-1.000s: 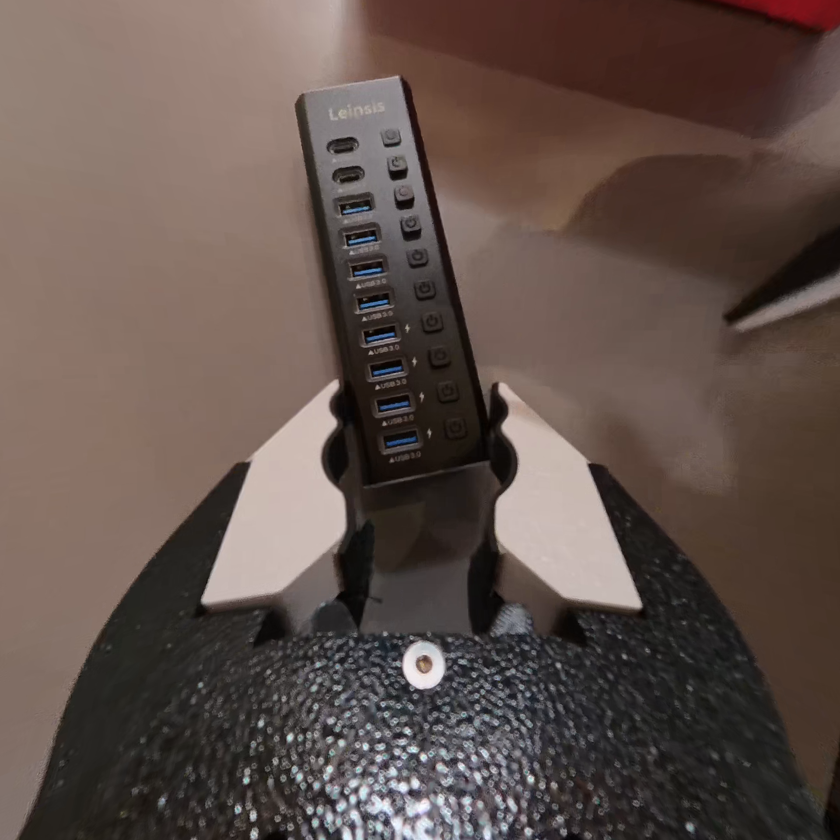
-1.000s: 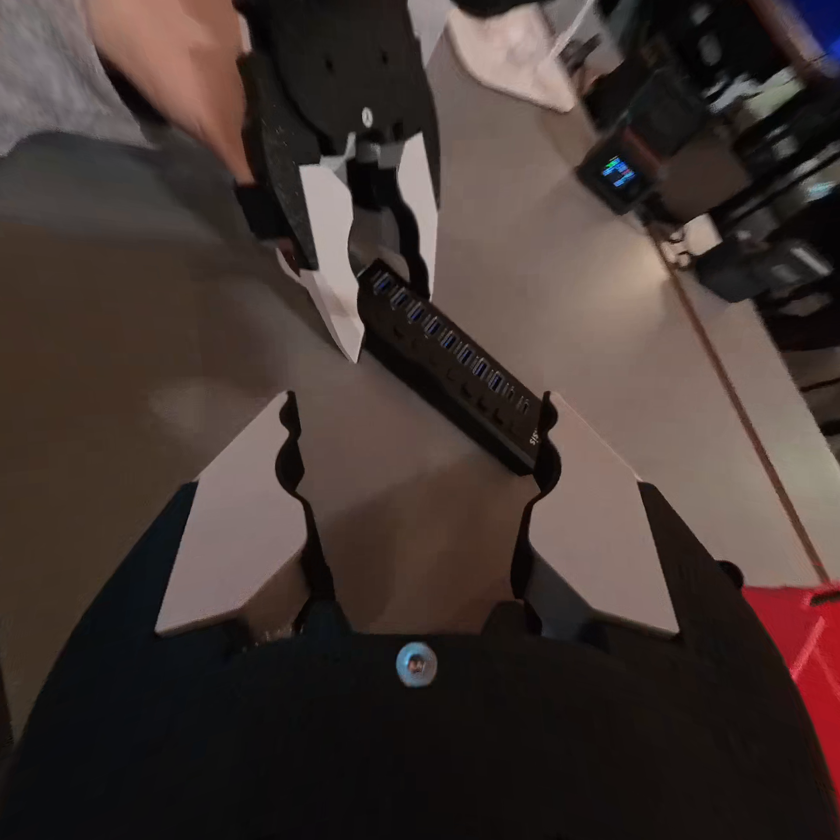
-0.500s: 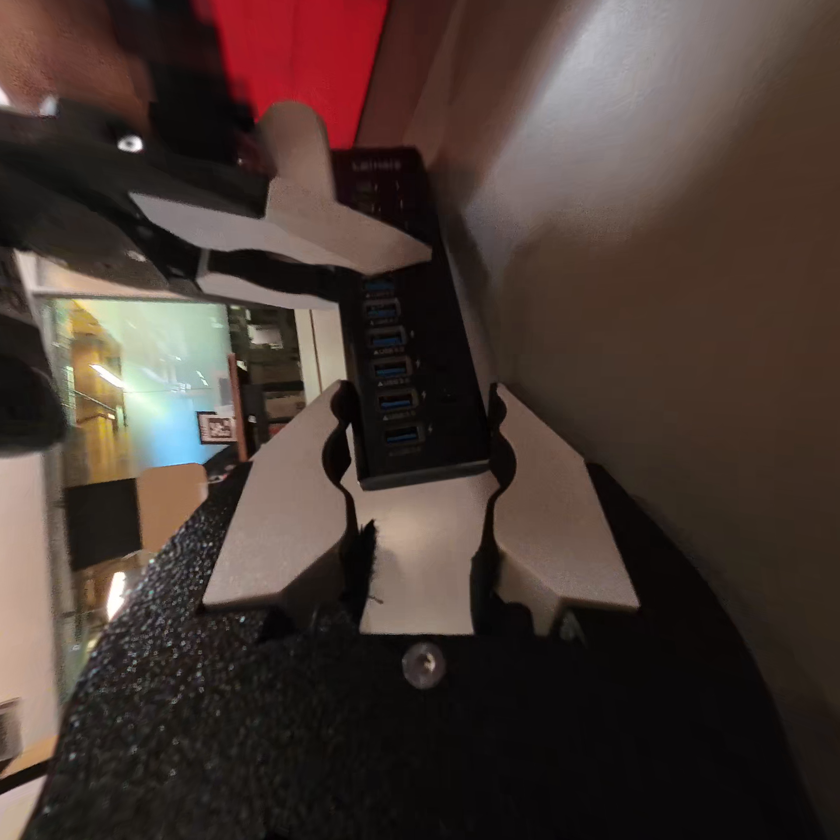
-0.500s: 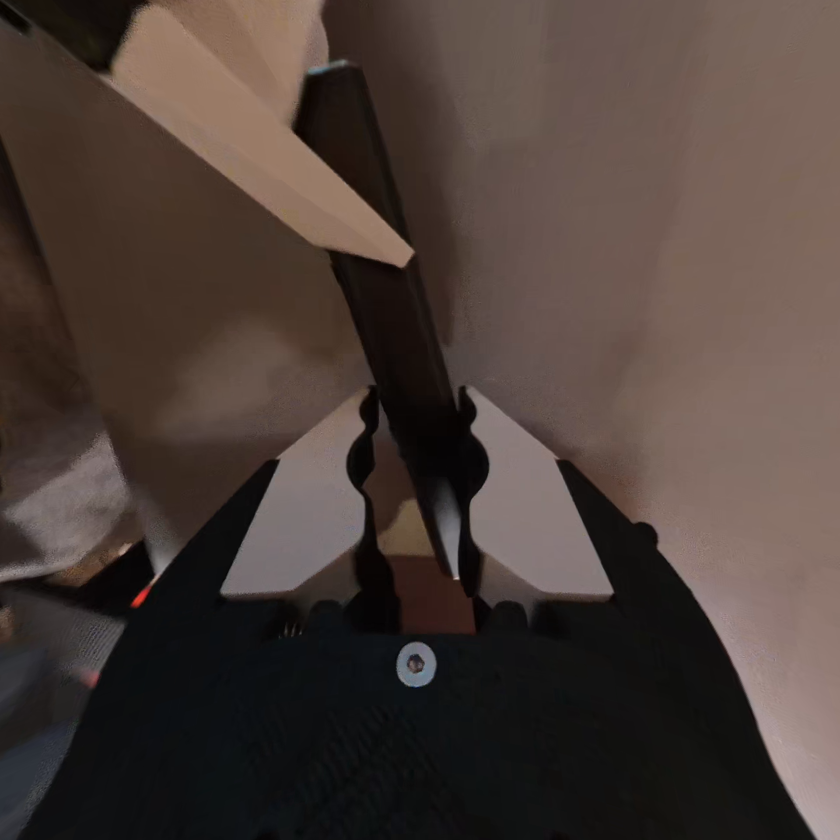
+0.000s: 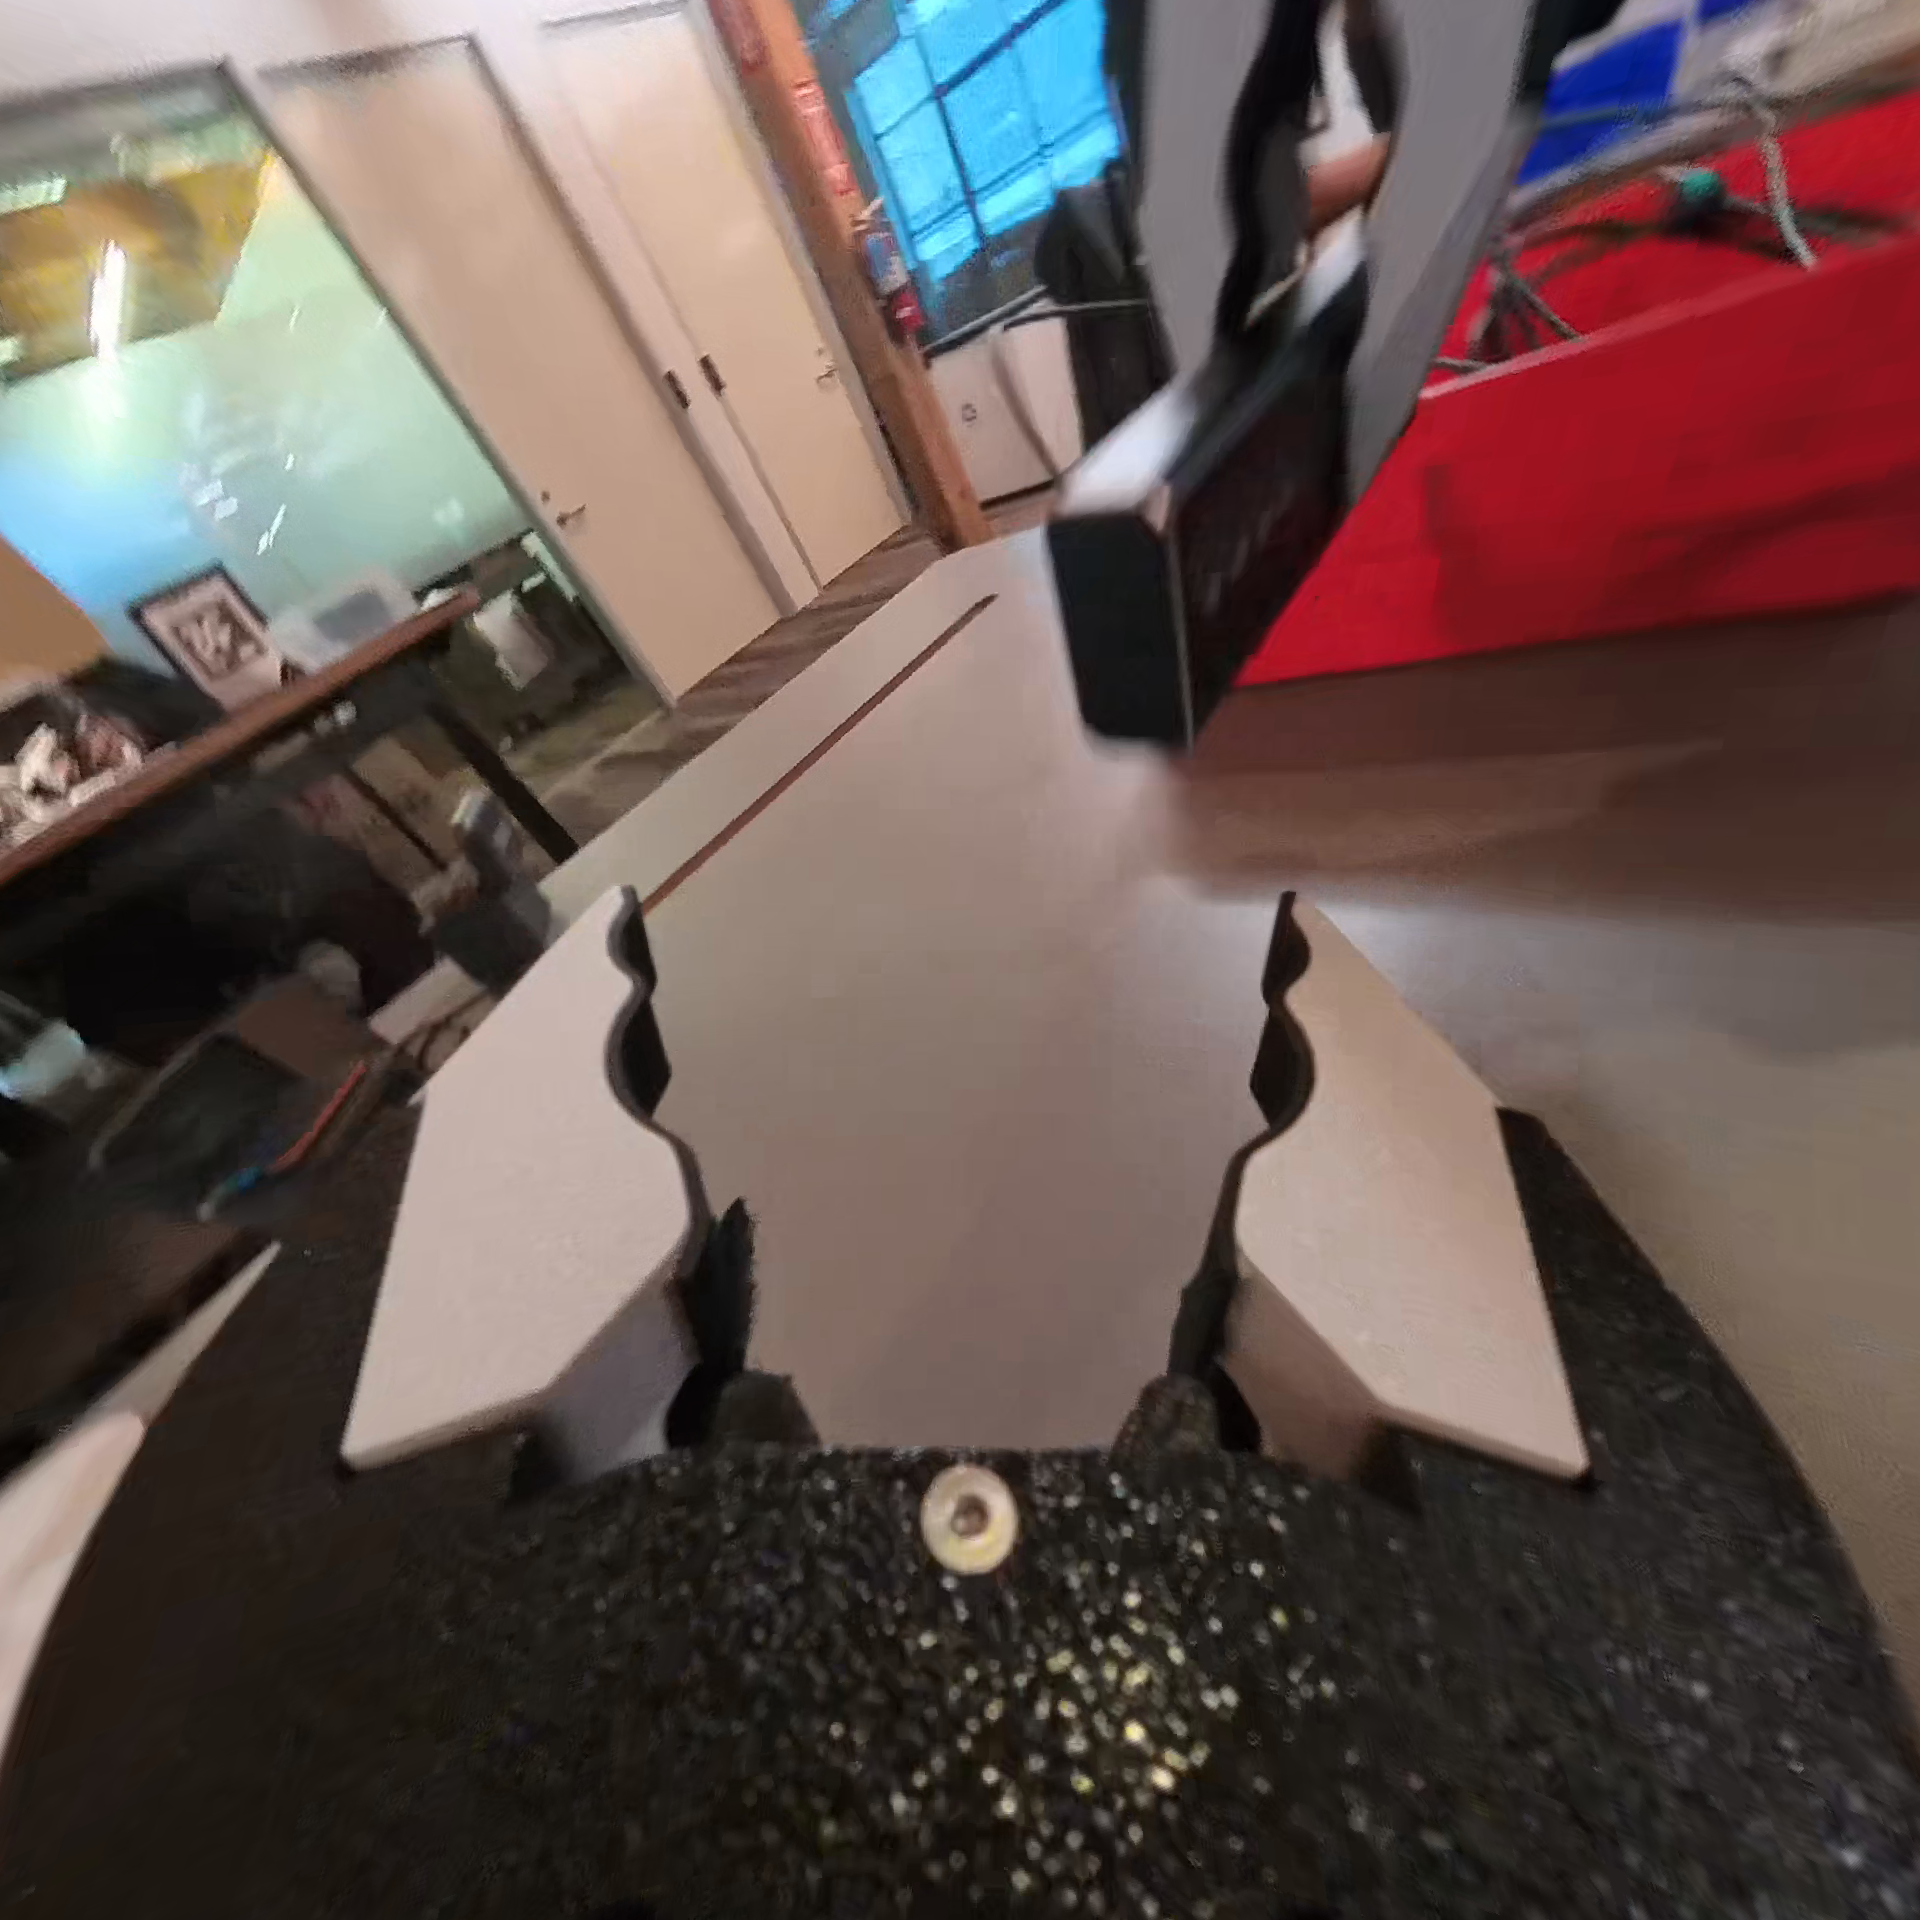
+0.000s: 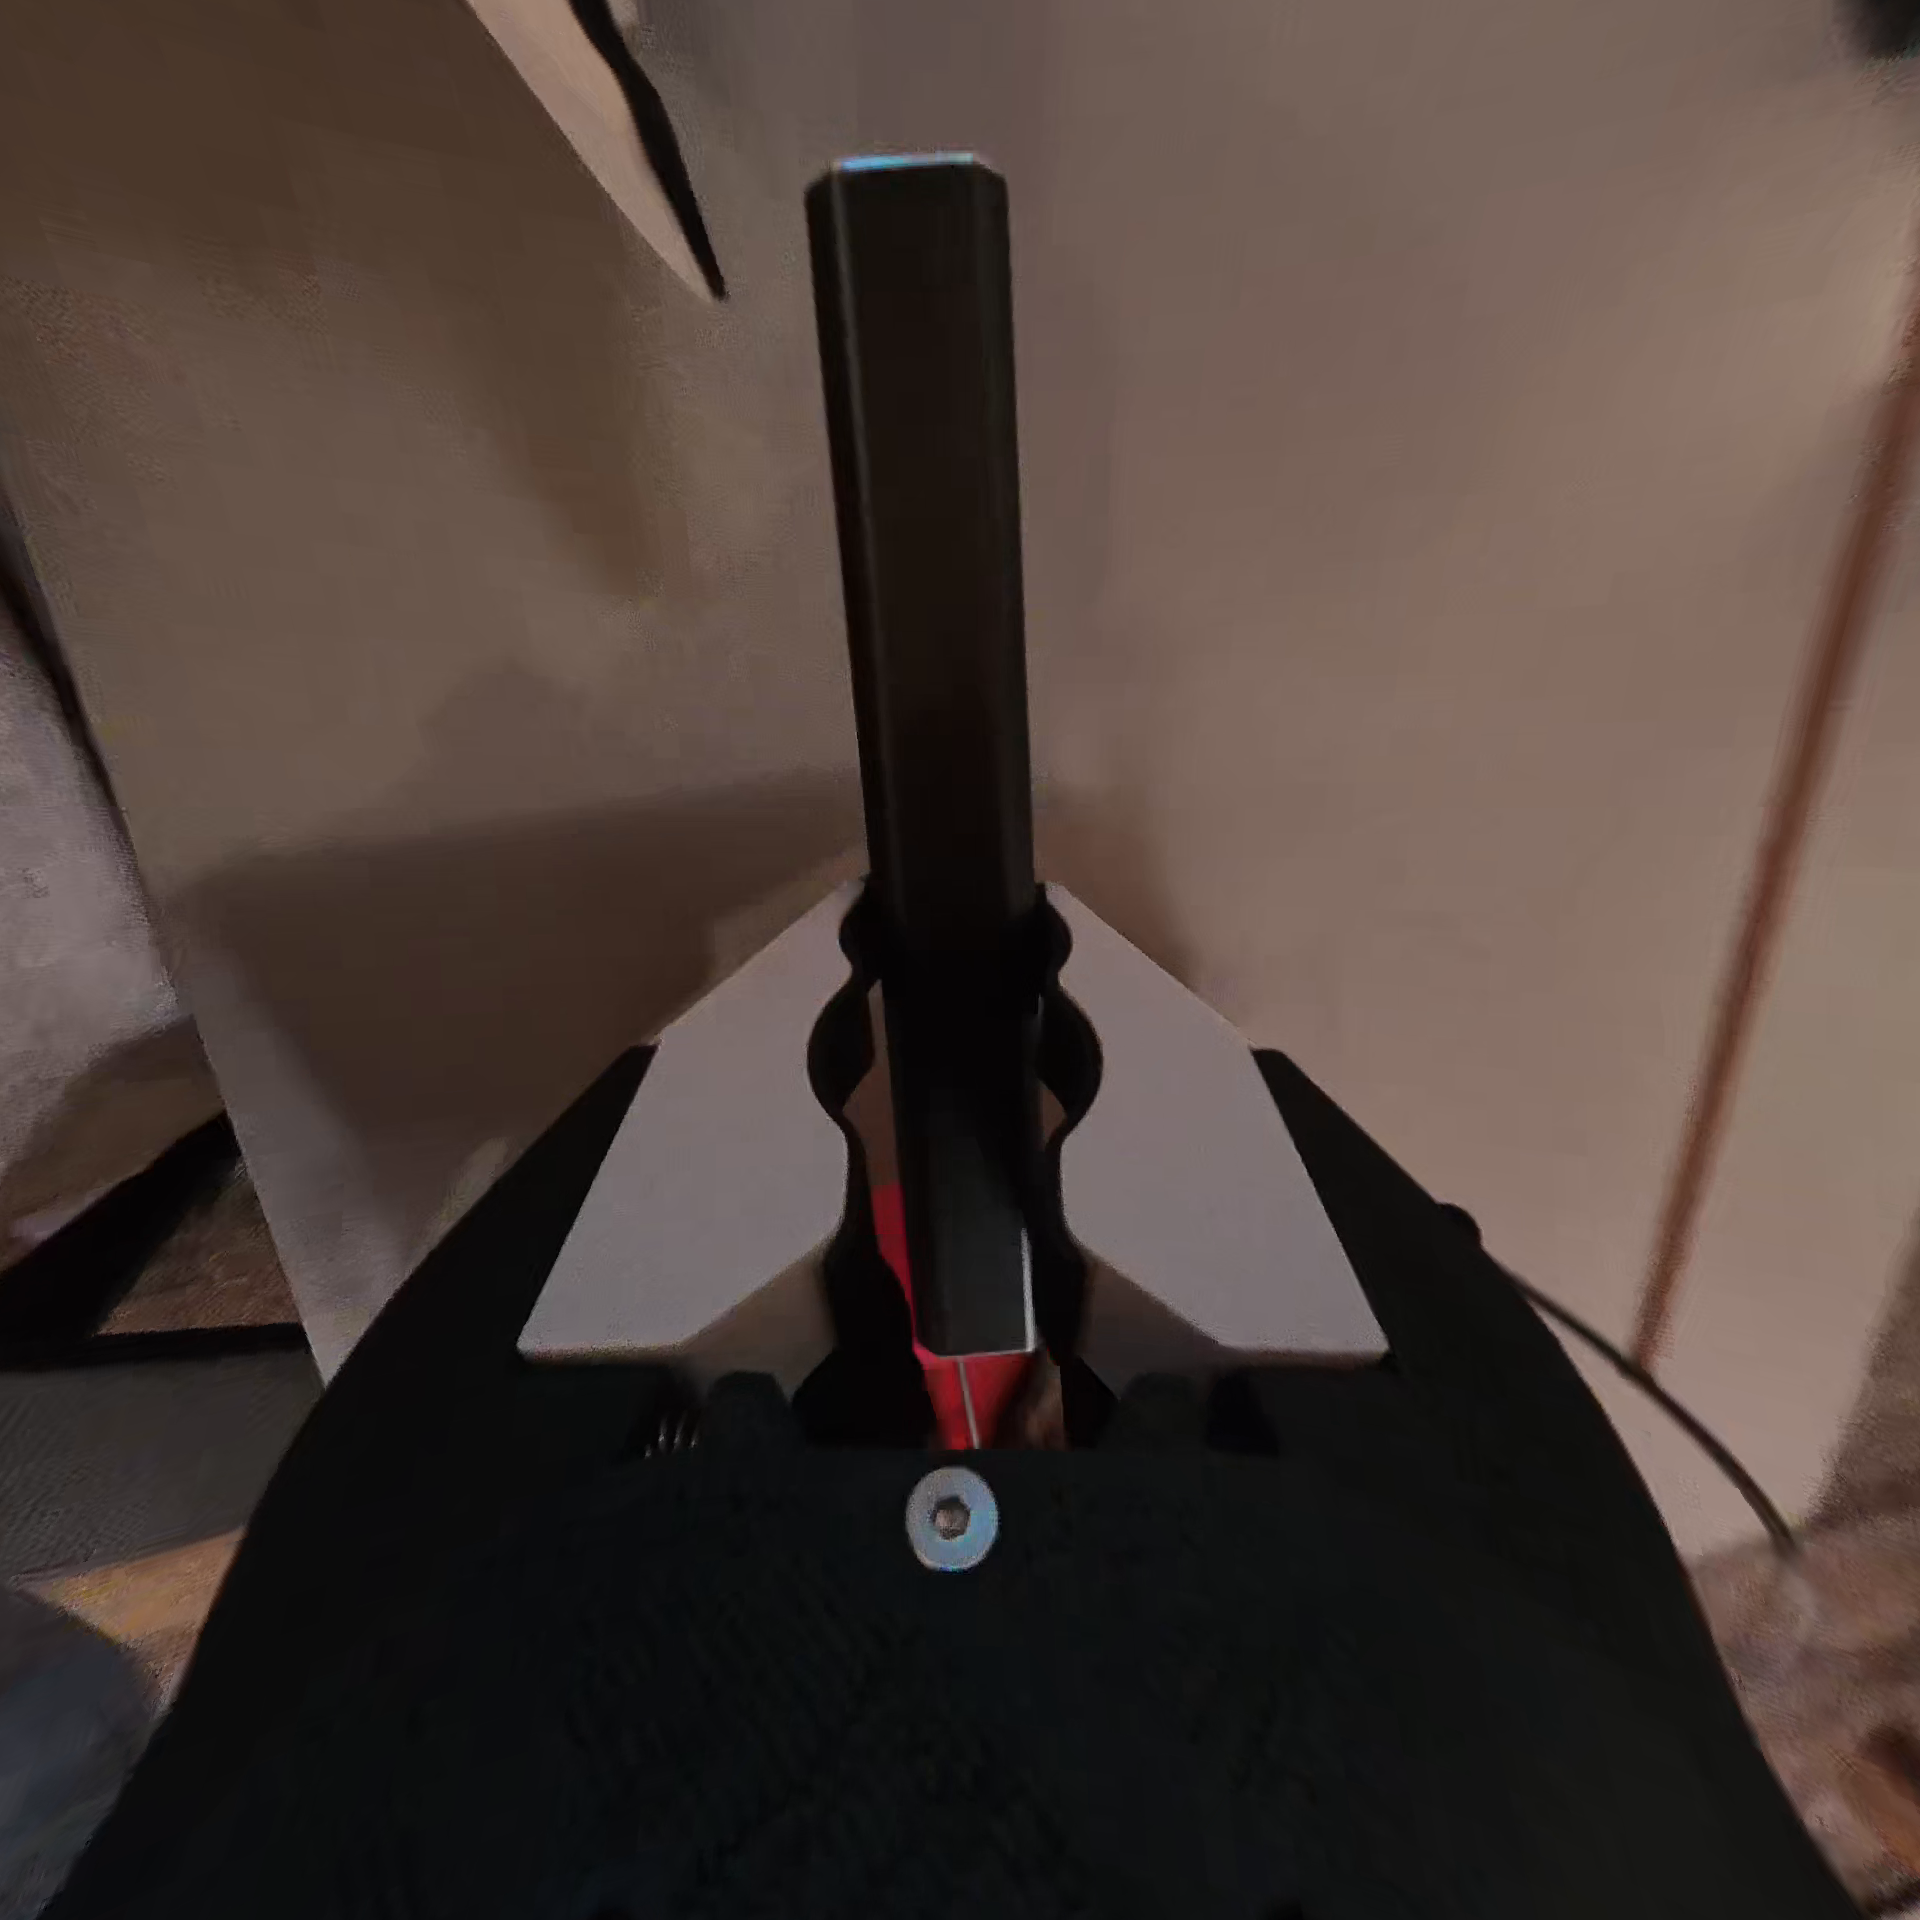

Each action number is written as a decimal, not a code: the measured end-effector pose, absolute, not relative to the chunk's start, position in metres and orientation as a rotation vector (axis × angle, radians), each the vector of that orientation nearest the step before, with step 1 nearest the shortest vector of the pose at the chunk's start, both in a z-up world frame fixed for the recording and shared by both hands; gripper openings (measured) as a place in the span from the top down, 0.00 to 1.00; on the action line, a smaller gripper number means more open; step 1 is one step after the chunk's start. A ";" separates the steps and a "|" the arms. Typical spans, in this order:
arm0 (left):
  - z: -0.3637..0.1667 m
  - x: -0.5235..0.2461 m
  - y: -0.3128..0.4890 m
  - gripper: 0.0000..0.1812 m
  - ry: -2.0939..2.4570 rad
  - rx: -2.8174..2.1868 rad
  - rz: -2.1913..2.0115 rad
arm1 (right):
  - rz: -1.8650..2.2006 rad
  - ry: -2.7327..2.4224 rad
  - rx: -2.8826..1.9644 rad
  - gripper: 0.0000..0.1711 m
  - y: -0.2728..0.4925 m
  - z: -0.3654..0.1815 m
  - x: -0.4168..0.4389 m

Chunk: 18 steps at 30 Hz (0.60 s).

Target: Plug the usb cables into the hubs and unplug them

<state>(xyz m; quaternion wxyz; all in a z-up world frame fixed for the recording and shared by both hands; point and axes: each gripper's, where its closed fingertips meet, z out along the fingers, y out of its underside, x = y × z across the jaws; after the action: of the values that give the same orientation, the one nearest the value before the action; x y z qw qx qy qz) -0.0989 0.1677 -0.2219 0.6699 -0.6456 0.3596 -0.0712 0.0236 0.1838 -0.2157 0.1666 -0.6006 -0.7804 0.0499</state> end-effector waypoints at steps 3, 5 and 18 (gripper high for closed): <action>-0.214 -0.113 0.173 0.38 0.683 -1.473 -0.240 | -0.007 -2.077 -1.738 0.85 0.221 -0.166 0.058; -0.213 -0.118 0.175 0.39 0.637 -1.483 -0.264 | -0.195 -2.008 -1.798 0.85 0.253 -0.150 0.096; -0.227 -0.114 0.180 0.41 0.631 -1.564 -0.360 | -0.658 -2.073 -2.103 0.85 0.332 -0.253 0.229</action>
<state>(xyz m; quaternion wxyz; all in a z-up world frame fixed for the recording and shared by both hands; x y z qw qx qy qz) -0.1138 0.1805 -0.2267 0.6506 -0.6888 0.2777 -0.1587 0.2295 0.3315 -0.2527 0.0578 -0.6940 -0.6841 -0.2170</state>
